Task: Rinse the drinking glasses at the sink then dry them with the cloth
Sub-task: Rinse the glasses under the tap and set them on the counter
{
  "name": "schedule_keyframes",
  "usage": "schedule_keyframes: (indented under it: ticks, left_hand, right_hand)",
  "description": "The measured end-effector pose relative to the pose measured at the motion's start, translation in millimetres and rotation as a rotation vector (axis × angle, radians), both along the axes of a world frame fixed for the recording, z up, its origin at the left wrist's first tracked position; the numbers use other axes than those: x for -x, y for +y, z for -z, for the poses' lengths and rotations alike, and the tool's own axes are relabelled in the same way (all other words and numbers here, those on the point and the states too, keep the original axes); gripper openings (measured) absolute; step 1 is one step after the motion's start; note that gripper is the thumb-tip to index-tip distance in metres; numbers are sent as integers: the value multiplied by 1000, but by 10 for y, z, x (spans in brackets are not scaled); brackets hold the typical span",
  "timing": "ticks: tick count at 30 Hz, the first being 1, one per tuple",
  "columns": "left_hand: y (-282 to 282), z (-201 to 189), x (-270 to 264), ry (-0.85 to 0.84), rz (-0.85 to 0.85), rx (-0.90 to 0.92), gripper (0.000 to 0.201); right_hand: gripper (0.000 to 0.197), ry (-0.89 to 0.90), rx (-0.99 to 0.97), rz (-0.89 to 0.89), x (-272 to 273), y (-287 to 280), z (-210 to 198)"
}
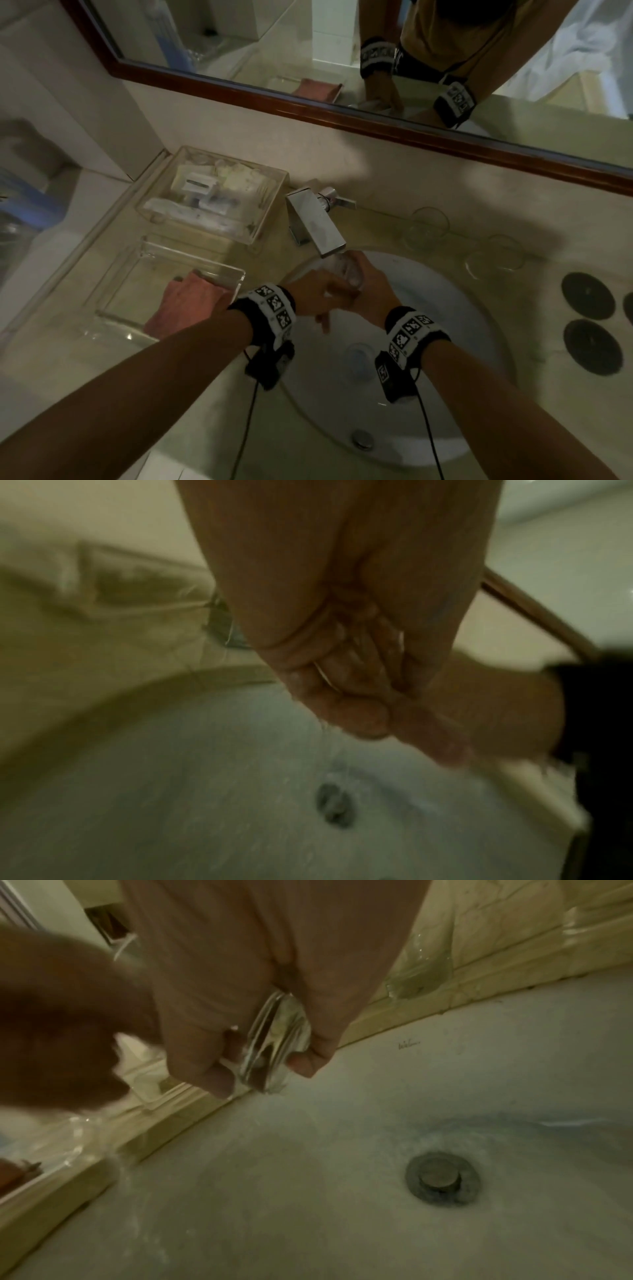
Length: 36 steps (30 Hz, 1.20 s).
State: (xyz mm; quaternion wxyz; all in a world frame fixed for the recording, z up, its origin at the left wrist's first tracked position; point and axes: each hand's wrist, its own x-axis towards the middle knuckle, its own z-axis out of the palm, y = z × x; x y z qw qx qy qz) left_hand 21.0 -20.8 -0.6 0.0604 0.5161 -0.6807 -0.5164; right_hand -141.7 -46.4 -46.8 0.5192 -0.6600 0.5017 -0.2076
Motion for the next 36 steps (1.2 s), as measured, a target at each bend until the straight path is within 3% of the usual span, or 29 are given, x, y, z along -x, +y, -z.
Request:
schedule_keyframes:
  ticks: [4, 6, 8, 12, 15, 17, 19, 23, 29, 33, 36]
  left_hand:
    - [-66, -67, 46, -2, 5, 89, 26]
    - [-68, -77, 93, -9, -62, 102, 24]
    - [-50, -95, 146, 33, -167, 97, 21]
    - [-4, -89, 111, 84, -232, 81, 28]
    - [-26, -37, -71, -98, 28, 185, 31]
    - [-71, -42, -164, -408, 370, 354, 34]
    - [-118, -62, -194, -536, 509, 417, 35]
    - [-96, -28, -155, -172, 211, 201, 23]
    - [2, 187, -89, 37, -85, 98, 19]
    - [77, 160, -86, 167, -277, -43, 13]
    - [91, 148, -101, 262, -358, -165, 22]
  right_hand:
    - [78, 75, 10, 24, -16, 23, 84]
    - [50, 27, 30, 13, -54, 62, 53]
    - [27, -32, -33, 145, -124, 88, -9]
    - [54, -143, -149, 168, -119, 81, -11]
    - [81, 60, 12, -10, -34, 24, -62]
    - [82, 69, 14, -95, 53, -18, -70]
    - [81, 47, -10, -133, 85, -26, -47]
    - [75, 29, 42, -8, 8, 4, -56]
    - [83, 8, -21, 105, -153, 121, -1]
    - [89, 206, 69, -39, -157, 62, 3]
    - [96, 359, 125, -182, -159, -16, -34]
